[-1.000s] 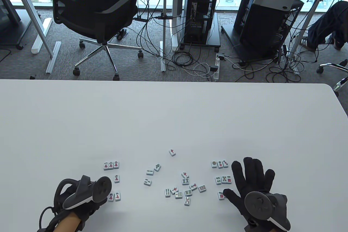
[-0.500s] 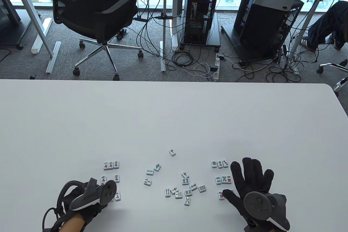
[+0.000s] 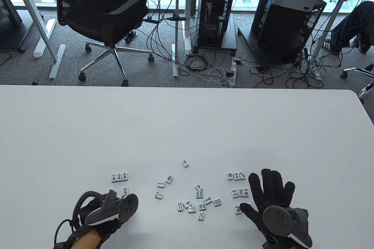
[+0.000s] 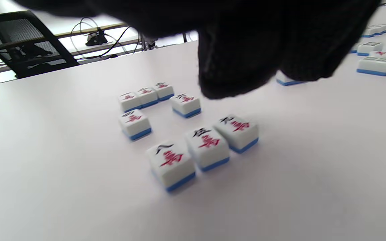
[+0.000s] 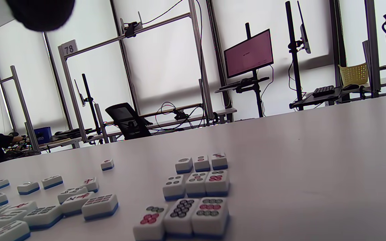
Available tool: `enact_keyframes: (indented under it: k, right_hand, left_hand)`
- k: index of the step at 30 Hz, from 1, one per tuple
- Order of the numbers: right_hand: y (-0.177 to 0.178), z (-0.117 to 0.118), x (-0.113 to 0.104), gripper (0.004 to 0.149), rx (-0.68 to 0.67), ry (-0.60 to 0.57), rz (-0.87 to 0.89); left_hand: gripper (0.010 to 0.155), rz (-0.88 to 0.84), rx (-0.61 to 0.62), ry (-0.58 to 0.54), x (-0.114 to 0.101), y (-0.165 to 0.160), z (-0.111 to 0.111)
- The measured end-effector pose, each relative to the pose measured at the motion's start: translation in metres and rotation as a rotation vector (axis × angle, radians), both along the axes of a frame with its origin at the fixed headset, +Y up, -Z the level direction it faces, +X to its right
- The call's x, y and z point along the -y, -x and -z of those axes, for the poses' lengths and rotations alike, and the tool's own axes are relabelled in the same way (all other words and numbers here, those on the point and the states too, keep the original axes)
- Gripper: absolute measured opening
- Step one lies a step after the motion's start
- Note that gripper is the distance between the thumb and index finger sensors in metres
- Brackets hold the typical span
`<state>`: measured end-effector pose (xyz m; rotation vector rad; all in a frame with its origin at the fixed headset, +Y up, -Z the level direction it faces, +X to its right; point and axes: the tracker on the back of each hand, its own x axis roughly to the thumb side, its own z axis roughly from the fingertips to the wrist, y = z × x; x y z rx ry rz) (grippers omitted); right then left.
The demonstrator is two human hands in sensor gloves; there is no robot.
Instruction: Mahjong suit sorting
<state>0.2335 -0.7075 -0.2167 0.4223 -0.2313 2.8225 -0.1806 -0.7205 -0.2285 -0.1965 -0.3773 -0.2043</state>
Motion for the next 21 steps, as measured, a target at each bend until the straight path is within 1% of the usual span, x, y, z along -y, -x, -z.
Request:
enact_keyframes:
  k: [2, 4, 5, 7, 10, 13, 16, 21]
  right_hand:
    - [0.000, 0.000, 0.000, 0.084, 0.001, -0.001, 0.001]
    - [-0.001, 0.000, -0.001, 0.084, 0.001, -0.004, 0.005]
    - [-0.001, 0.000, -0.001, 0.084, 0.001, -0.005, 0.008]
    - [-0.001, -0.001, -0.001, 0.084, -0.001, -0.008, 0.011]
    - [-0.001, -0.001, -0.001, 0.084, 0.000, -0.011, 0.010]
    - [-0.002, -0.001, -0.001, 0.084, 0.000, -0.011, 0.014]
    - [-0.002, -0.001, -0.001, 0.084, 0.000, -0.014, 0.014]
    - [-0.004, -0.001, -0.001, 0.083, 0.005, -0.015, 0.022]
  left_hand:
    - [0.060, -0.020, 0.076, -0.023, -0.005, -0.023, 0.002]
    - [0.059, -0.051, 0.172, -0.046, -0.008, -0.052, 0.008]
    - [0.058, -0.063, 0.197, -0.050, -0.008, -0.061, 0.010]
    - [0.059, -0.117, 0.265, -0.062, -0.006, -0.089, 0.015]
    - [0.059, -0.158, 0.319, -0.050, -0.002, -0.125, 0.023]
    - [0.057, -0.159, 0.343, -0.074, -0.001, -0.152, 0.034]
    - [0.058, -0.158, 0.328, -0.087, 0.003, -0.178, 0.050]
    - [0.058, -0.036, 0.322, -0.079, 0.020, -0.207, 0.067]
